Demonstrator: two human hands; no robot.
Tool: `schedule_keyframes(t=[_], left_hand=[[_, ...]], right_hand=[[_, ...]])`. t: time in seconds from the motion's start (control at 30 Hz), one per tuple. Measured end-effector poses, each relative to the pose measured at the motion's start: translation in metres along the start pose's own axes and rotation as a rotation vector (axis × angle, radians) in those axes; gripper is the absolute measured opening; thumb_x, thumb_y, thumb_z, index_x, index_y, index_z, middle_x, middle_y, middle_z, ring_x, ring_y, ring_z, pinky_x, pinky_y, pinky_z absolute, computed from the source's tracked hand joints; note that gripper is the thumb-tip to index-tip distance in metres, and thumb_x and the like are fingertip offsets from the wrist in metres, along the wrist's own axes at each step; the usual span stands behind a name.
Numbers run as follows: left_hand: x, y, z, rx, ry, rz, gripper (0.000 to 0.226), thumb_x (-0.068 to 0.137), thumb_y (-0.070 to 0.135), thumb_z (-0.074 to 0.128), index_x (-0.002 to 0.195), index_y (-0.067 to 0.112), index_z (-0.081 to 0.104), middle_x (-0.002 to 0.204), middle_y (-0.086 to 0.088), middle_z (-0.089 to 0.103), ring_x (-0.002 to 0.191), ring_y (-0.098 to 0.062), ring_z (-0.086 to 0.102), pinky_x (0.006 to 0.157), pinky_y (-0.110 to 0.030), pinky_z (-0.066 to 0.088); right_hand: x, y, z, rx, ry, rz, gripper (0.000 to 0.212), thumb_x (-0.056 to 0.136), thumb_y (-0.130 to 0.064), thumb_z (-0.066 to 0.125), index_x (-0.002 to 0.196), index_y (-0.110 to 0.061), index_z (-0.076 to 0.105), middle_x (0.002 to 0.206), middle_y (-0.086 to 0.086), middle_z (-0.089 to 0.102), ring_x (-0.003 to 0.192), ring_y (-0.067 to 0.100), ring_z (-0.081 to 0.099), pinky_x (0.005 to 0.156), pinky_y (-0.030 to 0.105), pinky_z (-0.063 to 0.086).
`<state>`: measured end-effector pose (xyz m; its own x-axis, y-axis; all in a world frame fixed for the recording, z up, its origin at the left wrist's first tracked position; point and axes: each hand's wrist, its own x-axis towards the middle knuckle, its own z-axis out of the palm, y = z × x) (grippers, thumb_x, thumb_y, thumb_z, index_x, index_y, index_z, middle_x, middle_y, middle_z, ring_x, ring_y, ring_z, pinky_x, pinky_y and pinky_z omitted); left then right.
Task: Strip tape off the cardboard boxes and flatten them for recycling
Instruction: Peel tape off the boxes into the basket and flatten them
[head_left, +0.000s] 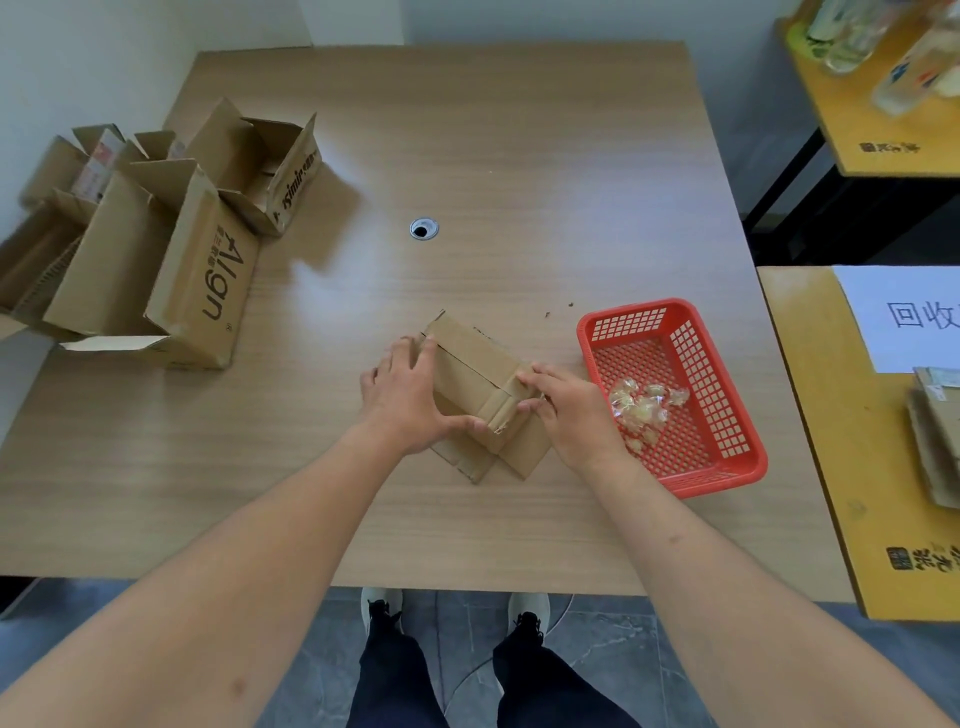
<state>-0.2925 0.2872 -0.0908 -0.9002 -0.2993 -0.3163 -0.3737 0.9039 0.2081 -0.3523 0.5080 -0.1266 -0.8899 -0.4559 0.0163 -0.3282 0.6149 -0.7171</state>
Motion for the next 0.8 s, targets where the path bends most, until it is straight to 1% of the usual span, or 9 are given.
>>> schedule_keyframes(t=[0.07,0.13,0.2,0.27,0.4,0.57,0.67,0.73,0.8], left_hand=[[0.005,-0.007,-0.003,-0.104,0.003,-0.031,0.13,0.058,0.08,0.079,0.158,0.024,0.017,0.148,-0.008,0.033,0.135,-0.032,0.043,0.108,-0.048,0.039],[0.002,-0.008,-0.004,-0.189,0.027,-0.048,0.127,0.061,0.066,0.087,0.158,0.022,0.017,0.138,-0.008,0.036,0.12,-0.033,0.053,0.1,-0.045,0.048],[-0.003,-0.007,-0.005,-0.233,0.063,-0.07,0.13,0.062,0.056,0.092,0.159,0.02,0.014,0.135,-0.007,0.033,0.11,-0.029,0.055,0.095,-0.042,0.05],[-0.008,-0.01,-0.005,-0.266,0.106,-0.085,0.125,0.062,0.05,0.094,0.157,0.018,0.02,0.13,-0.005,0.033,0.099,-0.025,0.054,0.091,-0.04,0.052],[-0.015,-0.025,0.004,-0.261,0.189,0.015,0.05,0.072,0.029,0.092,0.098,0.022,0.05,0.104,0.002,0.038,0.081,-0.02,0.054,0.075,-0.036,0.057],[-0.016,-0.036,0.013,-0.169,0.179,0.155,0.05,0.074,0.018,0.089,0.076,0.022,0.039,0.111,0.005,0.043,0.069,-0.025,0.057,0.057,-0.038,0.054],[-0.017,-0.036,0.013,-0.047,0.151,0.217,0.045,0.079,0.025,0.085,0.08,0.024,0.041,0.131,0.002,0.041,0.067,-0.026,0.058,0.055,-0.037,0.052],[-0.017,-0.036,0.014,0.015,0.145,0.24,0.041,0.083,0.028,0.081,0.088,0.026,0.04,0.139,0.0,0.036,0.066,-0.027,0.059,0.055,-0.038,0.053],[-0.018,-0.032,0.013,0.064,0.131,0.266,0.037,0.088,0.032,0.075,0.105,0.029,0.043,0.135,-0.006,0.034,0.066,-0.028,0.057,0.055,-0.036,0.049]], right_hand=[[0.0,-0.002,0.004,0.04,-0.022,0.022,0.04,0.091,0.013,0.062,0.127,-0.003,0.07,0.142,0.021,0.058,0.092,0.025,0.076,0.094,0.009,0.048],[0.002,-0.005,0.009,0.075,-0.023,0.039,0.042,0.094,0.012,0.056,0.129,-0.008,0.069,0.142,0.017,0.059,0.091,0.023,0.075,0.095,0.031,0.058],[0.004,-0.01,0.013,0.096,0.031,0.057,0.031,0.1,-0.003,0.056,0.126,-0.017,0.068,0.122,0.01,0.072,0.094,0.024,0.073,0.09,0.045,0.058],[0.007,-0.02,0.01,0.072,0.103,0.104,0.021,0.107,-0.02,0.05,0.123,-0.022,0.064,0.099,0.008,0.076,0.087,0.027,0.072,0.078,0.044,0.057],[0.015,-0.035,0.0,-0.061,0.212,0.153,0.006,0.11,-0.024,0.041,0.113,-0.028,0.045,0.063,0.006,0.056,0.052,0.025,0.056,0.049,0.051,0.051],[0.032,-0.041,0.008,-0.255,0.21,0.138,0.033,0.099,0.003,0.046,0.109,-0.024,0.061,0.092,0.003,0.063,0.076,0.024,0.06,0.062,0.036,0.051],[0.033,-0.046,0.009,-0.202,0.18,0.18,0.025,0.101,-0.013,0.052,0.099,-0.021,0.076,0.113,-0.002,0.064,0.094,0.02,0.062,0.072,0.029,0.047],[0.033,-0.054,0.008,-0.205,0.15,0.225,0.015,0.097,-0.031,0.057,0.099,-0.025,0.071,0.112,-0.007,0.06,0.091,0.017,0.061,0.07,0.029,0.045],[0.033,-0.062,0.008,-0.258,0.09,0.274,0.027,0.087,-0.049,0.067,0.103,-0.028,0.061,0.111,-0.009,0.051,0.087,0.014,0.053,0.069,0.031,0.043]])
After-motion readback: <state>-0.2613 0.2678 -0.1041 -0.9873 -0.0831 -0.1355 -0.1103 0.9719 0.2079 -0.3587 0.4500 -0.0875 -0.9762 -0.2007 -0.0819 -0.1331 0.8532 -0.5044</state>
